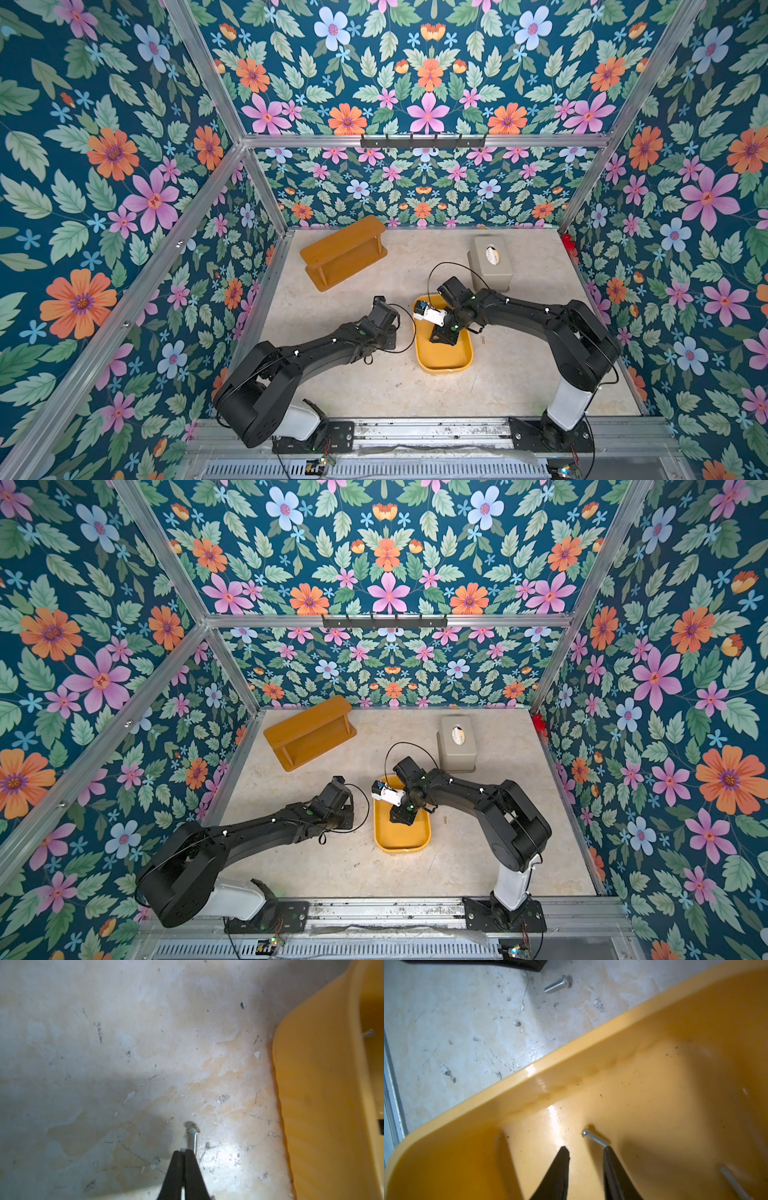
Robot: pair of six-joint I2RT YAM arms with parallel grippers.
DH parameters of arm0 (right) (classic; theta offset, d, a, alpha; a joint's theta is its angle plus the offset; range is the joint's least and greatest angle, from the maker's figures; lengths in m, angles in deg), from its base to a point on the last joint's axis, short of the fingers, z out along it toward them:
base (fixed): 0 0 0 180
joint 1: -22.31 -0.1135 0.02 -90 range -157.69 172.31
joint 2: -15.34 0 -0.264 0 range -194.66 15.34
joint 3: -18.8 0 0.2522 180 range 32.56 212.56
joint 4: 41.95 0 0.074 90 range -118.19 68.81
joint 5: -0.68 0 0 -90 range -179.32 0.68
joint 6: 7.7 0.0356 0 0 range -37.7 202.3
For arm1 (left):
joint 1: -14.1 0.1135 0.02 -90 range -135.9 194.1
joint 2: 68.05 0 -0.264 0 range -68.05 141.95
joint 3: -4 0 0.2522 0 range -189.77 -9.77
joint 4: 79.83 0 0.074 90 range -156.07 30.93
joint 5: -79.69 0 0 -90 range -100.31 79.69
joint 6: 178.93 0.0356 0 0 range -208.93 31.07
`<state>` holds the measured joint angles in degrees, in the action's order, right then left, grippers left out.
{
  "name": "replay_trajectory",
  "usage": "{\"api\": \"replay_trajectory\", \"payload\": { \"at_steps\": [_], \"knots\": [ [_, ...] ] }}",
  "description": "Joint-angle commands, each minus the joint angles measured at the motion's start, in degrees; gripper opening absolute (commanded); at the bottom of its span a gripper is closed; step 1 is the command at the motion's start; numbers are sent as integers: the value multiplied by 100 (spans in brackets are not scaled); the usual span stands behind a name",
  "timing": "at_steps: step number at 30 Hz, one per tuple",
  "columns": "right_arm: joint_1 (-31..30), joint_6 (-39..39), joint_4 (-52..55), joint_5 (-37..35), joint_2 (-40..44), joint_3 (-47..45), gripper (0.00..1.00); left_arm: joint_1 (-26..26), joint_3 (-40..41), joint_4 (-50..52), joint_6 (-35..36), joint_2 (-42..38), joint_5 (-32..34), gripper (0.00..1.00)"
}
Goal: Take out the screws from the storage box
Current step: Place the screw at the center of the board.
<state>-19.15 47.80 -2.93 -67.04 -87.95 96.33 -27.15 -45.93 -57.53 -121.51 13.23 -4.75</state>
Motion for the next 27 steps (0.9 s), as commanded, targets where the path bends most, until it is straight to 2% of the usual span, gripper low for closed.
{"api": "replay_trajectory", "payload": {
  "at_steps": [1,9,14,20,27],
  "knots": [
    [-1,-583,302,189,-129,182,33,10,56,-139,-21,40,86,0],
    [48,-1555,972,-75,-424,467,36,9,136,-258,-47,123,83,0],
    [68,-1682,754,-189,-439,432,37,4,146,-267,-38,173,24,2],
    [69,-1857,677,-339,-500,459,37,8,94,-150,-12,151,91,15],
    [90,-2046,398,-602,-427,320,37,4,-36,-45,22,170,83,18]
  ]
}}
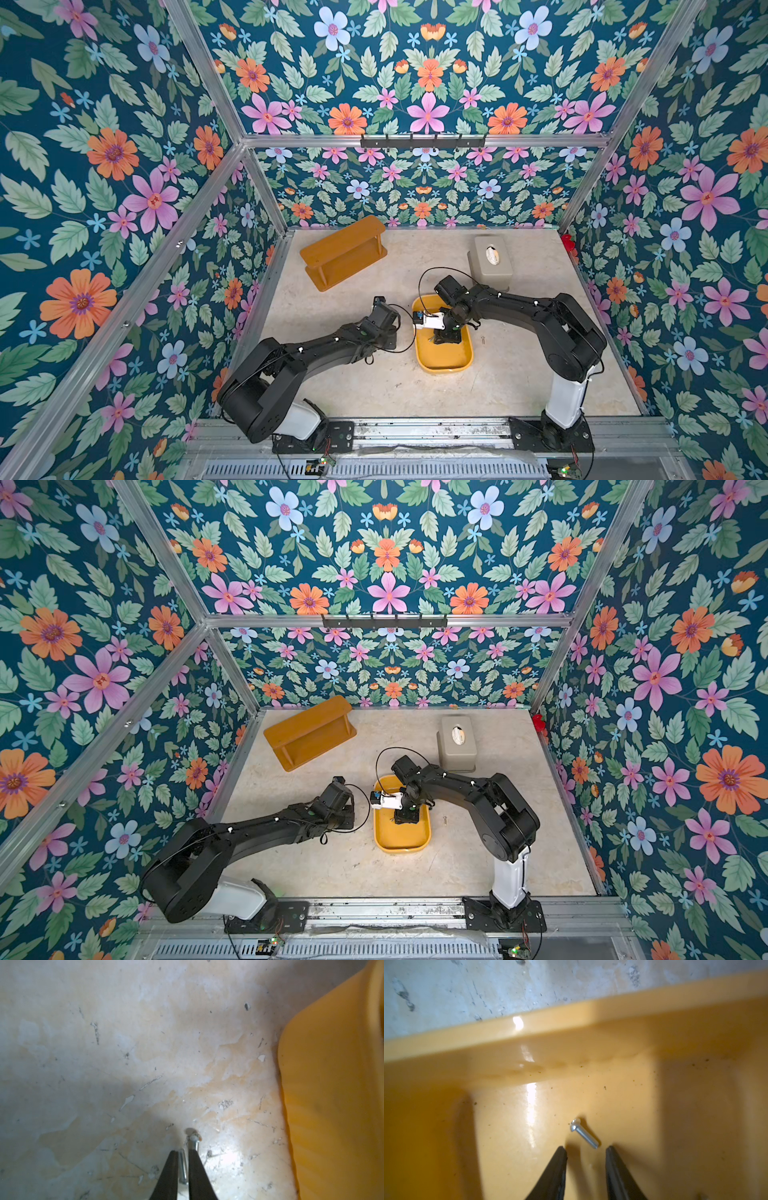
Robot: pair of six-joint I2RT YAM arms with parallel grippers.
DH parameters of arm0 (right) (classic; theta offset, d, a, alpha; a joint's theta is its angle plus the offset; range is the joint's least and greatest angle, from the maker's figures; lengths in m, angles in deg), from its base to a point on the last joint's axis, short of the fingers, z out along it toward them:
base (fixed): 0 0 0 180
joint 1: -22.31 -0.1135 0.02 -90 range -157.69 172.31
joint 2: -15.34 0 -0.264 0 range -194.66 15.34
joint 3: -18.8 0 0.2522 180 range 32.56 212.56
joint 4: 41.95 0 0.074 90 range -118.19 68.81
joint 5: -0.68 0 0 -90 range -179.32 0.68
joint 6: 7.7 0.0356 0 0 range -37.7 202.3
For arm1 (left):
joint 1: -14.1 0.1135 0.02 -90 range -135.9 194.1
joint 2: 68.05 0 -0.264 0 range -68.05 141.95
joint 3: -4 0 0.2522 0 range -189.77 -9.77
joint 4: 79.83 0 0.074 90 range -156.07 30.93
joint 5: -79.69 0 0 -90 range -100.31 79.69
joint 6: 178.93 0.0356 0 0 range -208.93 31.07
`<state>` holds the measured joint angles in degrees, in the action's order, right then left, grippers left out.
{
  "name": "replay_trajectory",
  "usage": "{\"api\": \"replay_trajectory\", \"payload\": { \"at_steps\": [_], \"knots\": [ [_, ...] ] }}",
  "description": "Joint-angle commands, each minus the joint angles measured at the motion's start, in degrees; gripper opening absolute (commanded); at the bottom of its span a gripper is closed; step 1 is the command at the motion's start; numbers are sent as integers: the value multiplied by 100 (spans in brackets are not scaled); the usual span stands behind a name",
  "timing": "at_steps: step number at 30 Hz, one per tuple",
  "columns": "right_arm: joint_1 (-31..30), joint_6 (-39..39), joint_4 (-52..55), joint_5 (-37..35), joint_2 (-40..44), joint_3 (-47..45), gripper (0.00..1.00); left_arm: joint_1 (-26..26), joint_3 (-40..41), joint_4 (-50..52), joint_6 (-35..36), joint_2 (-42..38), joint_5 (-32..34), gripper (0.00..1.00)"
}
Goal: Take out the screws from the storage box
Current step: Place the screw at the center of the board, then pick up the screw from the storage box.
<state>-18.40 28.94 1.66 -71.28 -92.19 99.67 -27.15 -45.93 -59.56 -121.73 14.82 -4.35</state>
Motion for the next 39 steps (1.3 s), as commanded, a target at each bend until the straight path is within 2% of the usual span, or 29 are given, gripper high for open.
{"api": "replay_trajectory", "payload": {
  "at_steps": [1,12,19,34,39],
  "knots": [
    [10,-193,-109,-178,-4,-31,38,3,-32,153,45,25,42,18],
    [22,-263,42,32,-283,143,37,12,-65,277,0,-177,346,27],
    [39,-227,138,21,-291,175,32,39,-119,238,62,-126,373,29],
    [-55,-126,293,-89,-484,338,29,162,-73,125,133,-201,235,30],
    [-78,-60,231,-109,-456,292,25,192,-71,99,133,-190,187,30]
  ]
}}
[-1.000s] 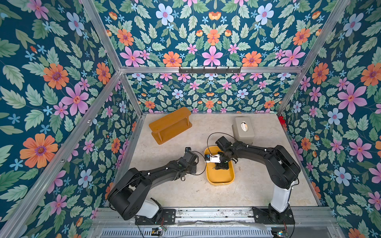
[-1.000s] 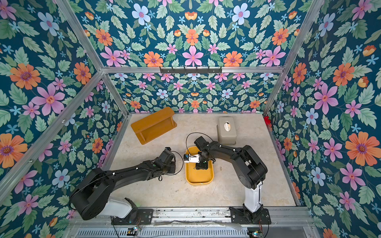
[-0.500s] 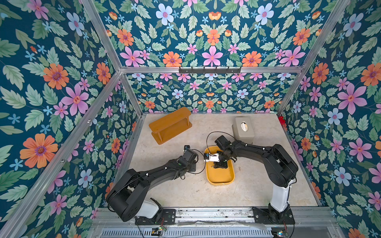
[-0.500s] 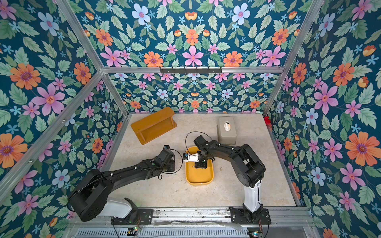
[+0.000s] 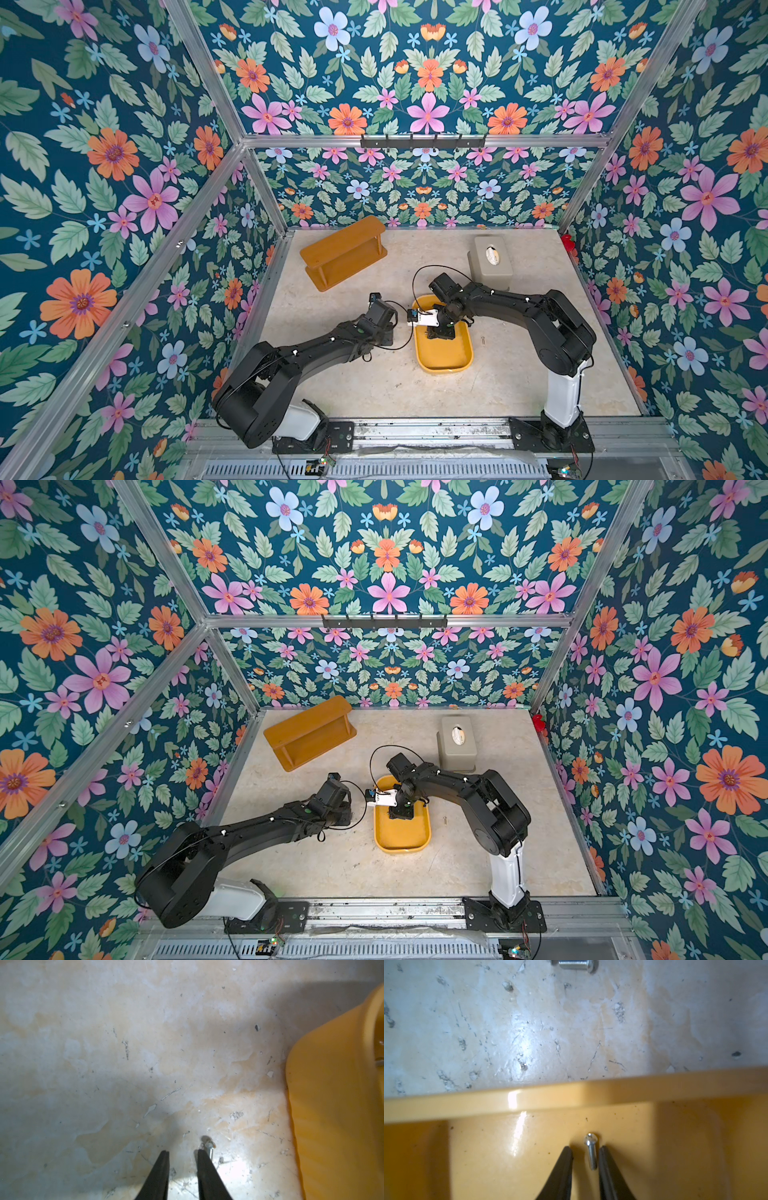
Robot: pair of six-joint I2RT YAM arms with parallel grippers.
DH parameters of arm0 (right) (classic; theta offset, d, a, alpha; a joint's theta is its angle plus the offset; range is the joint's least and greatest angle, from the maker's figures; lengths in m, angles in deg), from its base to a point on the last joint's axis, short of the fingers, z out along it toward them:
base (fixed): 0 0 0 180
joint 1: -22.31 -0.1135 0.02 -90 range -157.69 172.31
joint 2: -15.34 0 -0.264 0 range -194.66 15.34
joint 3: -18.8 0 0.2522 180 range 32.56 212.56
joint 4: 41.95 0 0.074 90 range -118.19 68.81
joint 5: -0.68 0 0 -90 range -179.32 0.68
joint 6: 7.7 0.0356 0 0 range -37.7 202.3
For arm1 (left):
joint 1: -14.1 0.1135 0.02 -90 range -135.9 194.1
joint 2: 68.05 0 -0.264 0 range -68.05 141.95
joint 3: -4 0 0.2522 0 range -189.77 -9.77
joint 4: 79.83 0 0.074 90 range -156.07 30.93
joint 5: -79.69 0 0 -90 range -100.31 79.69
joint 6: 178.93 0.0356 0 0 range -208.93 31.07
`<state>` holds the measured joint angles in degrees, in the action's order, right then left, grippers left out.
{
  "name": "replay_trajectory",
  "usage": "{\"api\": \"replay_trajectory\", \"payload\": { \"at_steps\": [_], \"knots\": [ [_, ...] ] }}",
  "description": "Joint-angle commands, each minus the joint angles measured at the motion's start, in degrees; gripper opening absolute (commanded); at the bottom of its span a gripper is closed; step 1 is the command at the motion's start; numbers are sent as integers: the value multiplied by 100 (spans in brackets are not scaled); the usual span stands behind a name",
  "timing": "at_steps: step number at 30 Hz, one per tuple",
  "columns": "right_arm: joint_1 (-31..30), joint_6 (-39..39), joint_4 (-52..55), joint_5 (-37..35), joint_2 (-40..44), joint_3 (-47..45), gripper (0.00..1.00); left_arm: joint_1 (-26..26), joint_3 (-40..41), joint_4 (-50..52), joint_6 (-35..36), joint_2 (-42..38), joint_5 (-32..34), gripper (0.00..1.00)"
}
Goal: Take out the screws from the storage box
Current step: Pick up the screw from the storage box.
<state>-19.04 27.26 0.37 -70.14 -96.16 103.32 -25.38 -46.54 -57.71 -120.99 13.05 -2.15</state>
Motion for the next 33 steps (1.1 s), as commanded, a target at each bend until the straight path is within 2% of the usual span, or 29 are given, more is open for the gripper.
{"api": "replay_trajectory", "payload": {
  "at_steps": [1,8,11,16,19,21,25,28,31,33],
  "knots": [
    [-17,108,370,-213,-51,-71,23,11,-1,-97,54,-19,-48,30],
    [-17,21,513,-420,-114,-80,13,35,60,-89,32,-106,-44,30],
    [-15,4,556,-543,-180,-98,0,37,101,-125,7,-158,-51,30],
    [-18,225,400,-579,-75,-130,0,64,100,-143,-4,-261,-66,30],
    [1,685,147,-346,210,-83,0,64,24,-116,35,-327,-58,31],
    [56,1102,-38,-161,474,-24,0,64,-67,-139,99,-362,-37,33],
    [147,1395,-401,-68,927,-93,0,64,-375,-192,278,-385,-33,35],
    [212,1630,-335,33,1263,-88,0,56,-631,-309,529,-368,-172,40],
    [353,2227,-216,-2,1901,-262,0,1,-855,-690,811,-246,-685,42],
    [529,2996,-235,71,2459,-493,0,-142,-1193,-647,1079,-50,-763,44]
  ]
}}
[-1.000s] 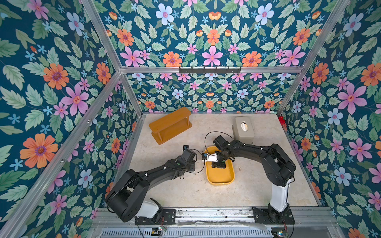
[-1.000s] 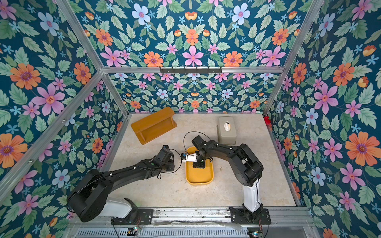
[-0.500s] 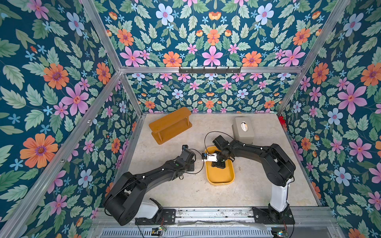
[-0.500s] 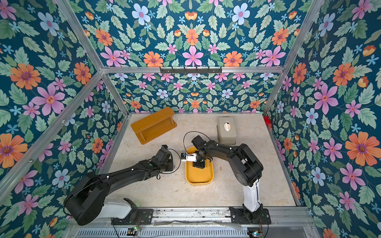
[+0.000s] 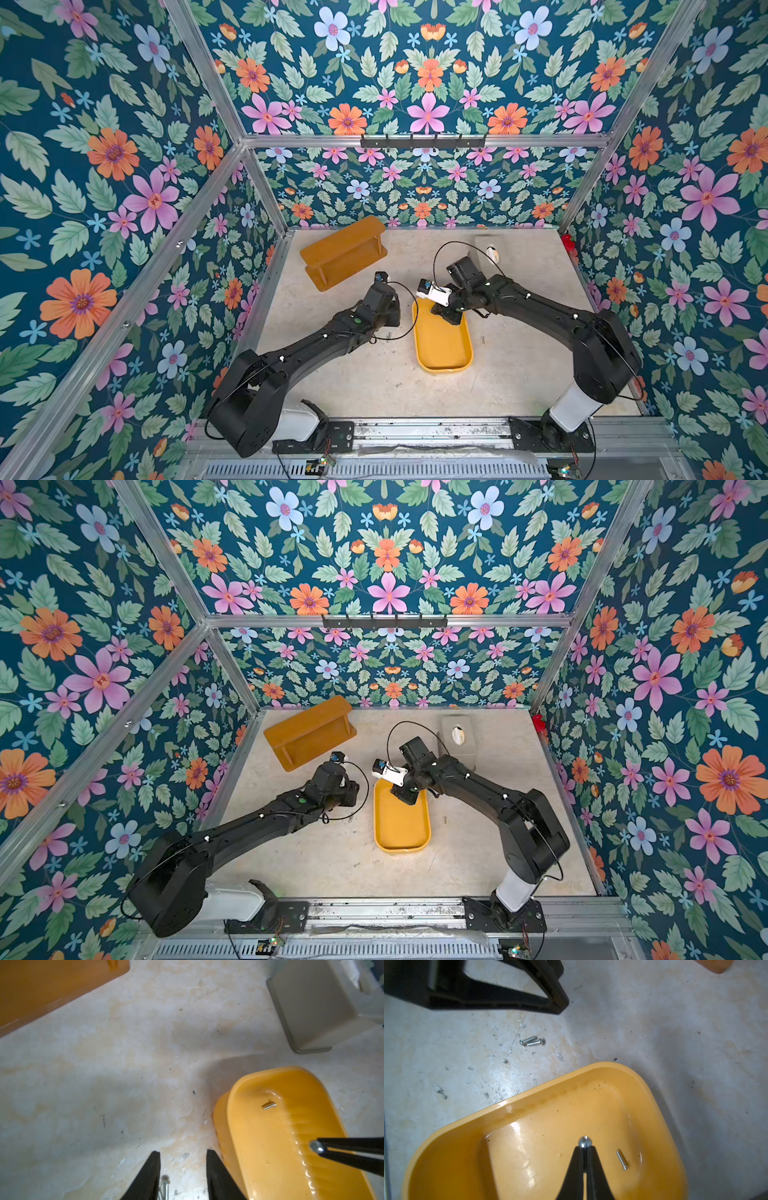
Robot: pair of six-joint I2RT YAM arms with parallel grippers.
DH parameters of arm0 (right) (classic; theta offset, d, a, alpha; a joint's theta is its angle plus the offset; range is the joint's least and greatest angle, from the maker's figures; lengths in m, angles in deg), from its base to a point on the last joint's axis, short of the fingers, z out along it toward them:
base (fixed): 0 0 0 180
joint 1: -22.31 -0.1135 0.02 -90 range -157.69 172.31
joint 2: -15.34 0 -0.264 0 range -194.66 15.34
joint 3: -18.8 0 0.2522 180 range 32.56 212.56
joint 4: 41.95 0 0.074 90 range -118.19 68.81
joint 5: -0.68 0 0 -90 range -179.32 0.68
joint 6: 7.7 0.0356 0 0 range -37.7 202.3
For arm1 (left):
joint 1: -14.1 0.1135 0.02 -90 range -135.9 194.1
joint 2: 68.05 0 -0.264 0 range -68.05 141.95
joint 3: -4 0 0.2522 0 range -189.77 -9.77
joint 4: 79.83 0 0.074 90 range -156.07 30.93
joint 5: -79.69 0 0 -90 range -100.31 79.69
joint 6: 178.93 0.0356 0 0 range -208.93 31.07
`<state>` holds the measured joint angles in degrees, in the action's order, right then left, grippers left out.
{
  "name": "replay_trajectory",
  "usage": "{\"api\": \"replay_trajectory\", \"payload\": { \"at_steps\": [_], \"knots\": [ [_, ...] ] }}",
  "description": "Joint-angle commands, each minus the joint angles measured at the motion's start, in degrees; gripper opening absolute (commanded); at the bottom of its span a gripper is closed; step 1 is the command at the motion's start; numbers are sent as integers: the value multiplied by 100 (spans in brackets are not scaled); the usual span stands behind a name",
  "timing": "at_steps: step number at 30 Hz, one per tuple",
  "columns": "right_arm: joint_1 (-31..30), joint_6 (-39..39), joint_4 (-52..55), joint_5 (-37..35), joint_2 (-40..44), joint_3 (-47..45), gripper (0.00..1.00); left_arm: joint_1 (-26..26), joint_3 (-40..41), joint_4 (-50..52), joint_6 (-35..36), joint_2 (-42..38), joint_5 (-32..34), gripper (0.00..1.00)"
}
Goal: Take out the screws from the storage box
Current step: Pick up the screw from the storage box, then place the screw at the center of the board.
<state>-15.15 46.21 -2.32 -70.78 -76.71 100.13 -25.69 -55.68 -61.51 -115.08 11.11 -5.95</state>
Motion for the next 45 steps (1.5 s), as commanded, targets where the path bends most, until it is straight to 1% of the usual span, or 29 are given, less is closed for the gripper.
{"api": "replay_trajectory", "payload": {
  "at_steps": [1,3,6,7,10,12,14,17,20,22,25,27,34,40,45],
  "knots": [
    [191,1465,7,214,769,-278,0,-174,-421,-225,604,223,-392,45],
    [209,2318,-28,-62,1291,-517,0,-213,-641,-324,690,395,-636,46],
    [253,3204,347,-666,1804,-719,0,-247,-964,-638,816,793,-1386,46],
    [273,3476,402,-847,1911,-824,0,-303,-1109,-602,938,971,-1471,46],
    [393,4420,578,-1378,2150,-1203,0,-585,-1715,-97,1435,1488,-1554,45],
    [539,4951,662,-1407,2217,-1525,0,-819,-2075,257,1752,1790,-1437,45],
    [615,5213,655,-1446,2266,-1816,0,-948,-2361,493,2000,2066,-1391,45],
    [669,5463,477,-1484,2381,-2197,0,-990,-2527,632,2119,2374,-1270,44],
    [681,5668,394,-1575,2350,-2368,0,-995,-2545,625,2213,2583,-1126,45],
    [680,5748,389,-1538,2180,-2416,0,-1009,-2617,666,2271,2749,-1076,44],
    [685,5806,403,-1514,1915,-2449,0,-1021,-2956,1000,2078,2987,-807,44],
    [685,5888,276,-1464,1788,-2540,0,-1039,-2969,954,2144,3035,-811,45],
    [681,5992,-82,-1337,1372,-2773,0,-1054,-2904,939,2325,3240,-445,46],
    [682,6063,-262,-1272,1285,-2855,0,-1057,-2813,766,2477,3331,-525,46],
    [679,5993,-214,-1286,1167,-2846,0,-1073,-3044,960,2564,3549,-605,46]
  ]
}}
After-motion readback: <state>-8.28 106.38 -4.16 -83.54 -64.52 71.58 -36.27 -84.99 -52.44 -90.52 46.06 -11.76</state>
